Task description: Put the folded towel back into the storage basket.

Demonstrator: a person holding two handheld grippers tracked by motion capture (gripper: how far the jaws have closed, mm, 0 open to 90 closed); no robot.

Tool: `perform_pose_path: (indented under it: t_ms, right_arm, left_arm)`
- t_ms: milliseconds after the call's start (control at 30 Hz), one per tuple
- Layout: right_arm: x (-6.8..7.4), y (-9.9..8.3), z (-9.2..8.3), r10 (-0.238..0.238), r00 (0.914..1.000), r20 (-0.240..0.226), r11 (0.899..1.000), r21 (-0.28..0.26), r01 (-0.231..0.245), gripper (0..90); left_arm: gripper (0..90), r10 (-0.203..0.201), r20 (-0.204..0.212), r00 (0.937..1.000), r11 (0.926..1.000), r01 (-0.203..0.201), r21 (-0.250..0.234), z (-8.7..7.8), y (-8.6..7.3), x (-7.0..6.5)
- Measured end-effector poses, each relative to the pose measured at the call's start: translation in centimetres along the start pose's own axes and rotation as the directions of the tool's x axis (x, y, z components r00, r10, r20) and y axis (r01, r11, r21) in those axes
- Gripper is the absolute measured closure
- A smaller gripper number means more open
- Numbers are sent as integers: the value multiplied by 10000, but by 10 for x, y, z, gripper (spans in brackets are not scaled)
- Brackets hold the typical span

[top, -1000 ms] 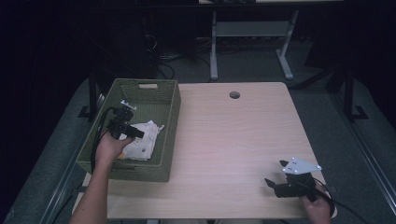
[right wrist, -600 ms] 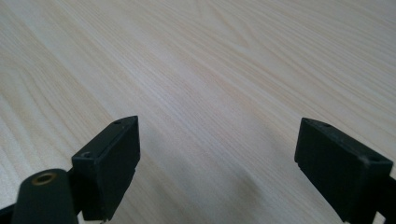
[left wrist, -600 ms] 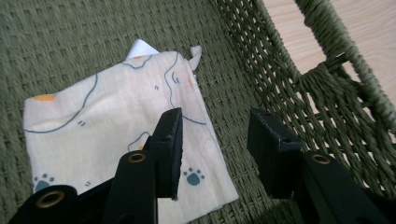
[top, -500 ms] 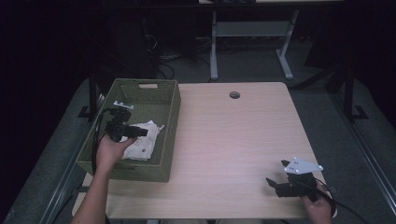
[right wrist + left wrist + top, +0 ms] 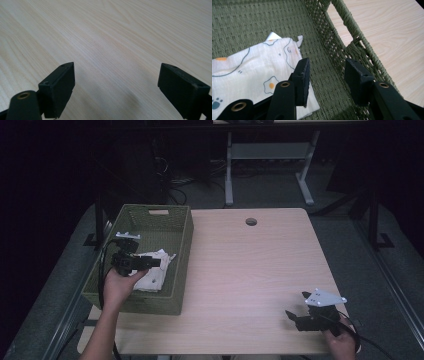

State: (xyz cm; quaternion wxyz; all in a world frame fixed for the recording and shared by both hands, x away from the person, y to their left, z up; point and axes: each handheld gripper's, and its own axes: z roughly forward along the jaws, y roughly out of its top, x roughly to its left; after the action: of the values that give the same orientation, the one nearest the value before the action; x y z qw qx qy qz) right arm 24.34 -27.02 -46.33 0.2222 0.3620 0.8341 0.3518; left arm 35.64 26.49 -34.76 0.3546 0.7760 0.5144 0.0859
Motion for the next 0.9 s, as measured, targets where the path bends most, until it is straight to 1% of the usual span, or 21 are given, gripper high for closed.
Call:
perform_pose_path:
  t_ms: [167,200,233,333,367,400,467,500,567,633,700,767,900]
  right_arm:
    - [0,0,1,1,10000,31,10000,49,-1,137]
    - [0,0,1,1,10000,31,10000,49,-1,137]
    - [-1,0,0,-23,10000,49,10000,47,22,137]
    - [-1,0,1,-23,10000,48,10000,57,23,137]
    - [-1,0,1,-26,10000,43,10000,63,26,137]
    - [-1,0,1,-26,10000,43,10000,63,26,137]
    - [0,-1,1,-34,10000,49,10000,88,33,137]
    - [0,-1,1,-31,10000,47,10000,77,31,137]
    - [0,-1,1,-20,10000,56,10000,66,20,137]
    - [0,0,1,16,10000,34,10000,87,-17,137]
    - [0,-1,1,-22,10000,52,10000,87,22,137]
    - [0,-1,1,-14,10000,59,10000,72,14,137]
    - [0,-1,1,-20,10000,67,10000,46,20,137]
  left_arm:
    - [560,35,123,9999,9995,-31,-309,-3,0,-4]
    - [559,35,123,9999,9995,-31,-309,-3,0,-4]
    - [557,7,266,9996,9991,5,-435,-3,-1,-6]
    - [551,111,391,9992,9983,-89,-577,-4,0,-11]
    - [551,110,487,9988,9979,-78,-644,-4,0,-13]
    - [551,110,487,9988,9979,-78,-644,-4,0,-13]
    - [552,173,664,9976,9963,-115,-856,-4,1,-18]
    - [553,159,719,9973,9959,-94,-900,-4,1,-19]
    - [548,313,870,9957,9953,-231,-941,-4,2,-24]
    - [542,312,1058,9939,9941,-199,-1062,-4,3,-26]
    - [541,442,1132,9926,9933,-316,-1109,-4,3,-31]
    - [538,532,1196,9914,9927,-395,-1141,-4,4,-34]
    - [517,494,1331,9899,9915,-326,-1260,-5,3,-39]
